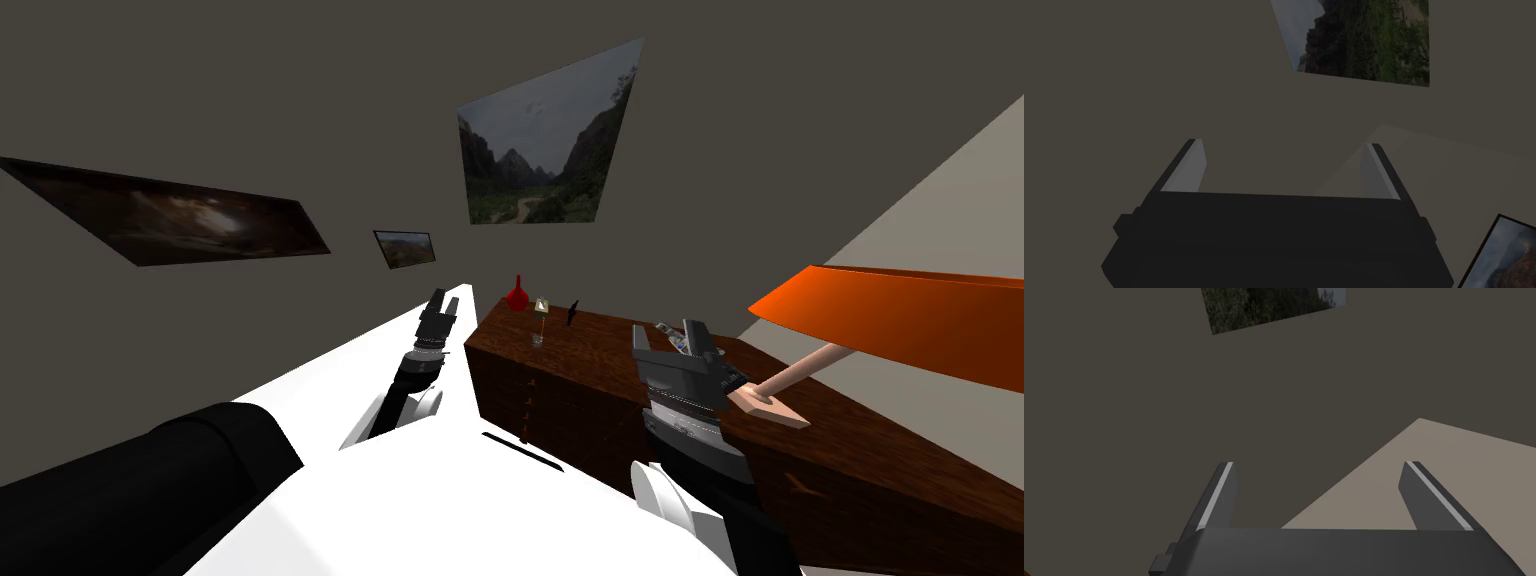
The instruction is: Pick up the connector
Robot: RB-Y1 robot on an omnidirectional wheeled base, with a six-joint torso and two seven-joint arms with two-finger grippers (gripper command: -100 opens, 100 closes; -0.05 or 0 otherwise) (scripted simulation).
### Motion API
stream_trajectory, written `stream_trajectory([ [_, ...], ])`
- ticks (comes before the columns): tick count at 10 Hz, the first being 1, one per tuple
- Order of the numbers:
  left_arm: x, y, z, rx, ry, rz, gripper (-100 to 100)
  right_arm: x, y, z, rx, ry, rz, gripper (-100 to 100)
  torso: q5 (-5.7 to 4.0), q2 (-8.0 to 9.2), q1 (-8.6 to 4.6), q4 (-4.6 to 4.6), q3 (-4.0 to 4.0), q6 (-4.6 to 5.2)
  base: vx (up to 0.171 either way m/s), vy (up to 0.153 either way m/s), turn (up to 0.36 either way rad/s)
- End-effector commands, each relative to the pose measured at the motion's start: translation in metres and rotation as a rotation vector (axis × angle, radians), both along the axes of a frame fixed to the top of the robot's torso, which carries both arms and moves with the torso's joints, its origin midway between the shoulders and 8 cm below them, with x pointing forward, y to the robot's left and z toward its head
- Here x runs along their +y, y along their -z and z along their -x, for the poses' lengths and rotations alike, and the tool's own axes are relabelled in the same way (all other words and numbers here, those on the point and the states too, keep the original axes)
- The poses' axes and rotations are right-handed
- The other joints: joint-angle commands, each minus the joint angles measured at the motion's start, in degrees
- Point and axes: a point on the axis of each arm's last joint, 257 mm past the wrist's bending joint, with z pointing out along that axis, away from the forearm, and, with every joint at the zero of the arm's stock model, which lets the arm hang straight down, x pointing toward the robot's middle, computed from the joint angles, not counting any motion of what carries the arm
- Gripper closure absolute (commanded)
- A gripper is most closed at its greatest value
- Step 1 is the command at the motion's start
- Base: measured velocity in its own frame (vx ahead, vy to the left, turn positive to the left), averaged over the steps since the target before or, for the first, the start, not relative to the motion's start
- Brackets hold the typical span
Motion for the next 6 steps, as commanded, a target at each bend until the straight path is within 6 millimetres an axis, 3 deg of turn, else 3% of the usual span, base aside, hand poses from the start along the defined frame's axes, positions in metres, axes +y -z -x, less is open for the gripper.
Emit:
stream_trajectory([
  [1,0.0,0.0,0.0,0.0,0.0,0.0,0,0.005,0.001,-0.002,0.005,-0.013,0.035,-100,0.0,0.0,0.0,0.0,0.0,0.0,-0.024,-0.026,0.015],
  [6,0.0,0.0,0.0,0.0,0.0,0.0,0,0.024,0.01,-0.01,0.026,-0.054,0.192,-100,-0.07,0.31,-0.3,0.08,0.19,0.01,-0.088,-0.067,0.045],
])
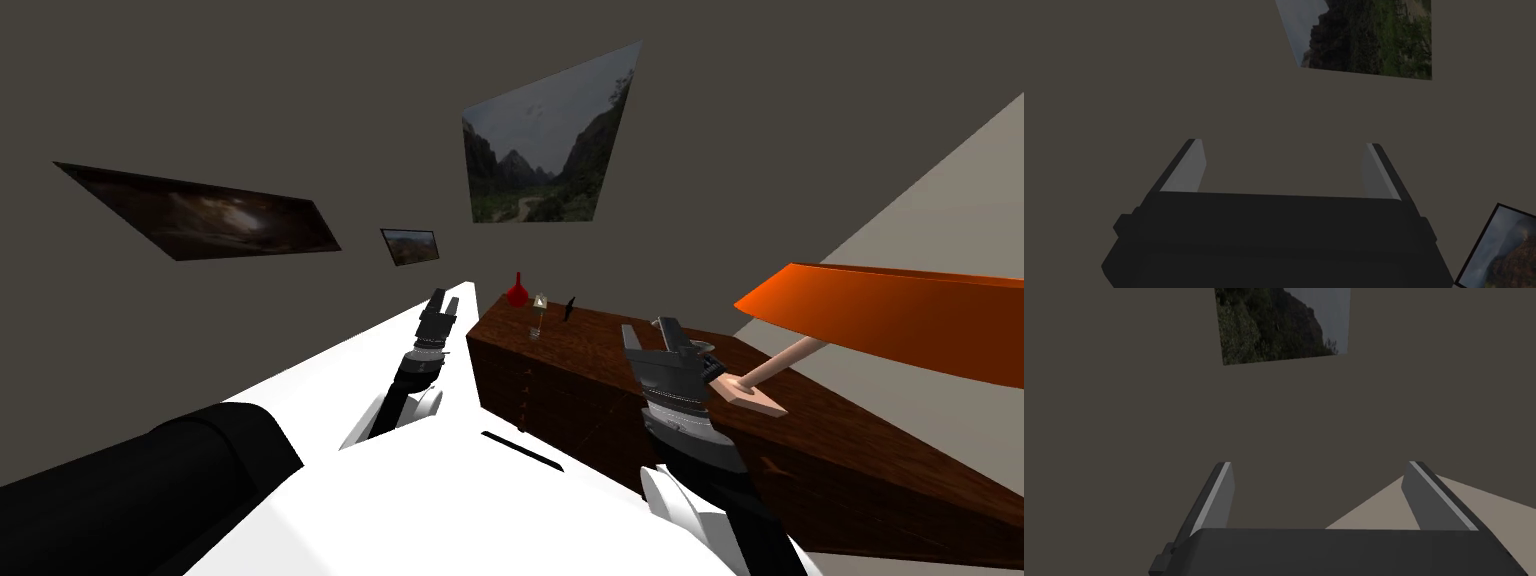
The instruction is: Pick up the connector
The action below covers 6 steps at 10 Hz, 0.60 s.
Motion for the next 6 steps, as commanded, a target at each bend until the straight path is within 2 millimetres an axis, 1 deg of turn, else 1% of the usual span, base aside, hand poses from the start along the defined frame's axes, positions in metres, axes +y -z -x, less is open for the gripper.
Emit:
stream_trajectory([
  [1,0.0,0.0,0.0,0.0,0.0,0.0,0,0.005,0.003,-0.001,0.005,-0.008,0.033,-100,0.0,0.0,0.0,0.0,0.0,0.0,-0.07,-0.043,0.032],
  [2,0.0,0.0,0.0,0.0,0.0,0.0,0,0.009,0.007,-0.004,0.011,-0.014,0.081,-100,0.01,-0.05,0.08,-0.01,-0.02,0.01,-0.078,-0.048,0.059],
  [5,0.0,0.0,0.0,0.0,0.0,0.0,0,0.017,0.012,-0.006,0.021,-0.029,0.154,-100,0.0,-0.08,0.01,-0.02,-0.05,-0.01,-0.064,-0.058,0.064],
  [6,0.0,0.0,0.0,0.0,0.0,0.0,0,0.02,0.017,-0.009,0.028,-0.029,0.205,-100,0.0,-0.11,0.03,-0.02,-0.06,0.01,-0.095,-0.066,0.103],
])
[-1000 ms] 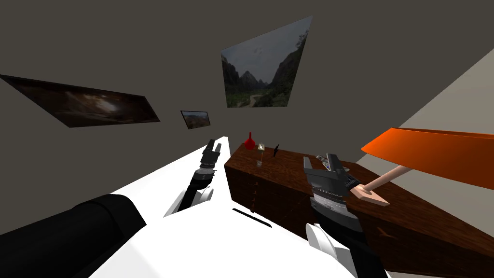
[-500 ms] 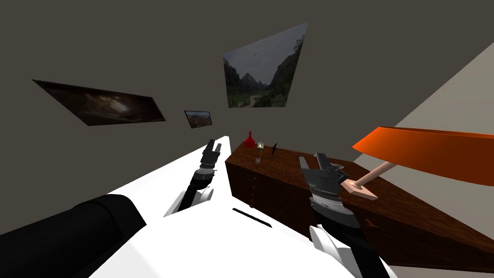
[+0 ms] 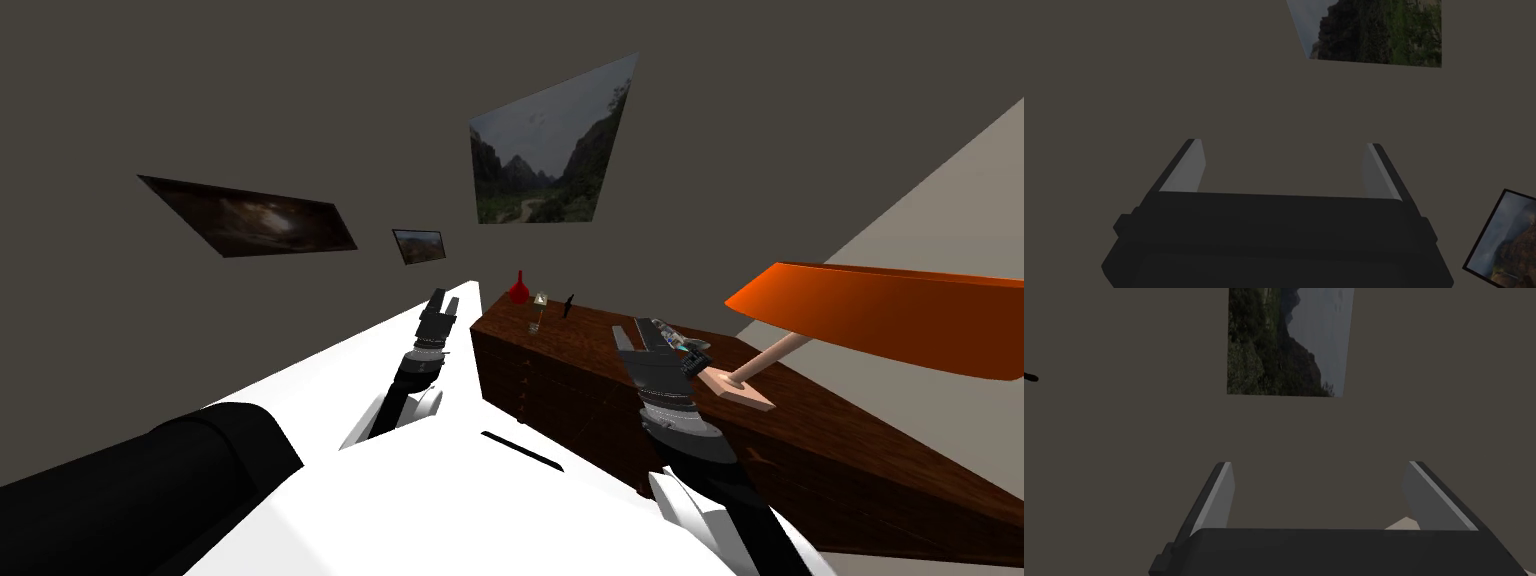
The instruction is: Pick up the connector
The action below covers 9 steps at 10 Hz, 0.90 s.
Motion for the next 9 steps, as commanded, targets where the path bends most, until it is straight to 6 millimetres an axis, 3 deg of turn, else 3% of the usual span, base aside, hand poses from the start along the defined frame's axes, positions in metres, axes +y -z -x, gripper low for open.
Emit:
stream_trajectory([
  [1,0.0,0.0,0.0,0.0,0.0,0.0,0,0.003,0.004,-0.001,0.006,-0.008,0.049,-100,0.0,0.0,0.0,0.0,0.0,0.0,-0.087,-0.065,0.055],
  [9,0.0,0.0,0.0,0.0,0.0,0.0,0,0.018,0.041,-0.013,0.044,-0.023,0.36,-100,0.02,-0.18,0.14,-0.03,-0.09,0.03,-0.071,-0.052,0.101],
])
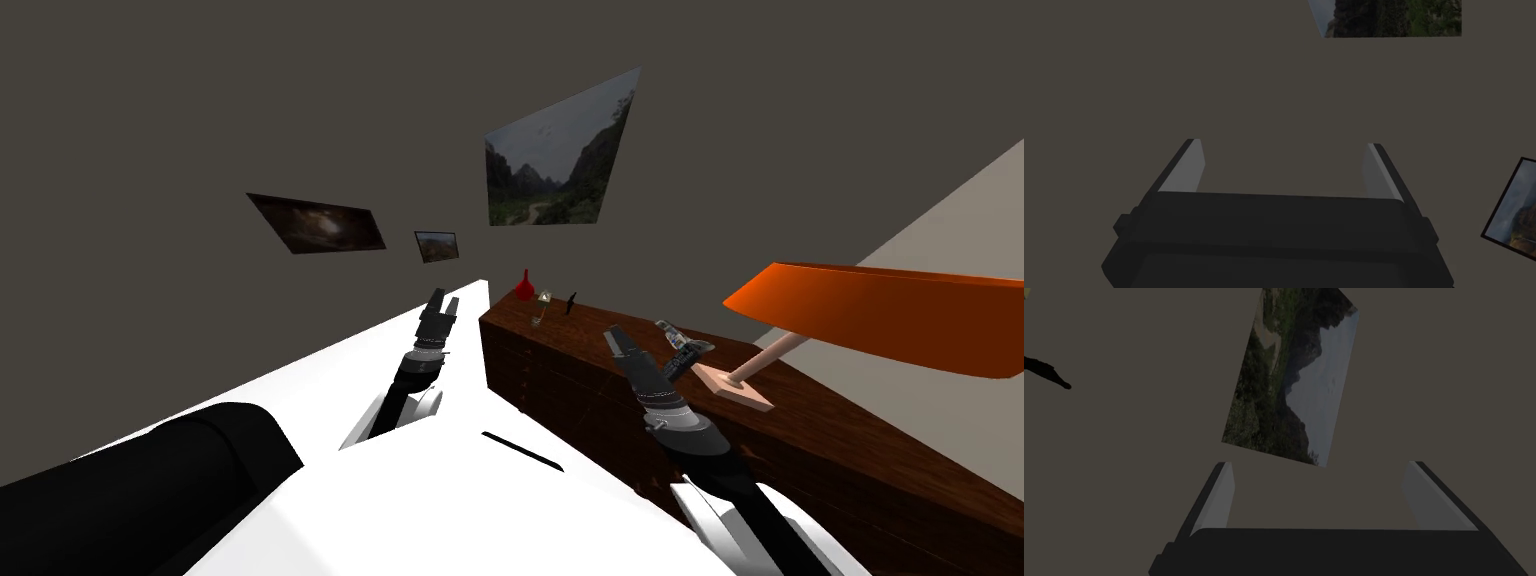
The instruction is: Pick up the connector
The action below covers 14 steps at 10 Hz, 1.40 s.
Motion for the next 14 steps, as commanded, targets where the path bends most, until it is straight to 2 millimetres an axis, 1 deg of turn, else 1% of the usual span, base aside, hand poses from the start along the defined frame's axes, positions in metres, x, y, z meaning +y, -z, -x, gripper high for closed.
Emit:
stream_trajectory([
  [1,0.0,0.0,0.0,0.0,0.0,0.0,0,0.002,0.006,-0.001,0.005,-0.007,0.062,-100,0.0,0.0,0.0,0.0,0.0,0.0,-0.057,-0.051,0.095],
  [2,0.0,0.0,0.0,0.0,0.0,0.0,0,0.002,0.016,-0.004,0.011,0.004,0.122,-100,-0.02,0.01,-0.06,0.01,0.01,0.04,-0.083,-0.074,0.173],
  [3,0.0,0.0,0.0,0.0,0.0,0.0,0,0.003,0.018,-0.004,0.014,-0.008,0.151,-100,-0.04,0.08,-0.16,0.02,0.05,0.01,-0.073,-0.06,0.114],
  [4,0.0,0.0,0.0,0.0,0.0,0.0,0,0.002,0.029,-0.007,0.021,0.004,0.217,-100,-0.04,0.07,-0.13,0.02,0.05,0.04,-0.072,-0.058,0.231],
  [6,0.0,0.0,0.0,0.0,0.0,0.0,0,0.003,0.033,-0.006,0.025,-0.015,0.263,-100,-0.03,0.03,-0.09,0.01,0.02,0.05,-0.046,-0.031,0.042],
  [7,0.0,0.0,0.0,0.0,0.0,0.0,0,0.001,0.046,-0.008,0.032,-0.004,0.336,-100,-0.01,-0.06,0.02,0.0,-0.03,0.06,-0.047,-0.02,0.216],
  [9,0.0,0.0,0.0,0.0,0.0,0.0,0,0.001,0.048,-0.007,0.035,-0.018,0.37,-100,-0.01,-0.06,-0.04,0.0,-0.03,0.05,-0.033,-0.033,0.06],
  [10,0.0,0.0,0.0,0.0,0.0,0.0,0,-0.003,0.062,-0.01,0.042,-0.008,0.45,-100,-0.01,-0.12,-0.01,-0.02,-0.06,0.06,-0.042,-0.033,0.224],
  [12,0.0,0.0,0.0,0.0,0.0,0.0,0,-0.003,0.064,-0.009,0.044,-0.021,0.481,-100,-0.02,-0.07,-0.05,-0.01,-0.03,0.05,-0.036,-0.03,0.078],
  [13,0.0,0.0,0.0,0.0,0.0,0.0,0,-0.008,0.079,-0.011,0.051,-0.011,0.563,-100,-0.01,-0.12,0.01,-0.02,-0.06,0.07,-0.03,-0.02,0.238],
  [14,0.0,0.0,0.0,0.0,0.0,0.0,0,-0.009,0.081,-0.01,0.052,-0.022,0.589,-100,0.0,-0.13,0.01,-0.03,-0.07,0.01,-0.04,-0.031,0.154],
])
